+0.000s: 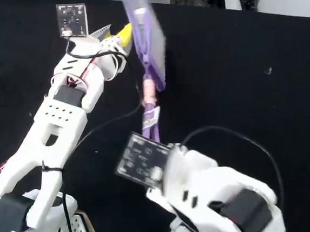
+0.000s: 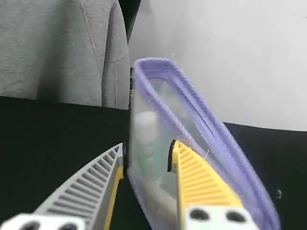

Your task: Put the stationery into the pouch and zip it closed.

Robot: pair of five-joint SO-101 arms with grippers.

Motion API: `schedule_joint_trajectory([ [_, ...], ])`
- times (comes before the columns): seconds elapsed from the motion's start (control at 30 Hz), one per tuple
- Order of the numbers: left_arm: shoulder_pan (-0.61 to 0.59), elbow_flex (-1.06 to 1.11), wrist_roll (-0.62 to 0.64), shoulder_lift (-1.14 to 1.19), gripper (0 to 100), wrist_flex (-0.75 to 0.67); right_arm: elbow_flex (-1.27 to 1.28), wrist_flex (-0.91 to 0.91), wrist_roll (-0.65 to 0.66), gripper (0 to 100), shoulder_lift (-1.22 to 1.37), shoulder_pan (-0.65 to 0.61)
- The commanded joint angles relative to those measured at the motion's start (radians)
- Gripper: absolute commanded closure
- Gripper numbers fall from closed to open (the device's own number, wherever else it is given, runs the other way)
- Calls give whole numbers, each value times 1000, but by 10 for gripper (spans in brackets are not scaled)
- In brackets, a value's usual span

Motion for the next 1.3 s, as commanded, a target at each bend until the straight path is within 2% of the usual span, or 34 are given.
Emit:
schedule_joint_trajectory([
  [0.0,30,-120,3,-8,830,3,24,37,-44,987,-21,-81],
  [0.17,22,-171,-3,-8,829,3,107,37,-91,987,-68,-262],
  [0.37,-22,-213,-77,-6,830,3,130,35,-83,987,-82,-347],
  [0.6,104,-269,-138,-6,830,12,226,34,-28,987,-90,-387],
  [0.73,183,-334,-133,-6,830,163,202,34,-25,987,-105,-299],
  [0.83,179,-394,-130,-17,830,267,202,32,-21,987,-130,-181],
  [0.93,99,-481,-127,-20,830,365,202,18,21,987,-151,-78],
  [1.03,-8,-590,-58,-20,830,534,200,-41,52,987,-162,9],
  [1.13,-102,-653,-2,-20,828,687,168,-127,58,987,-143,71],
  [1.27,-183,-670,8,-20,827,848,73,-242,54,987,-85,138],
])
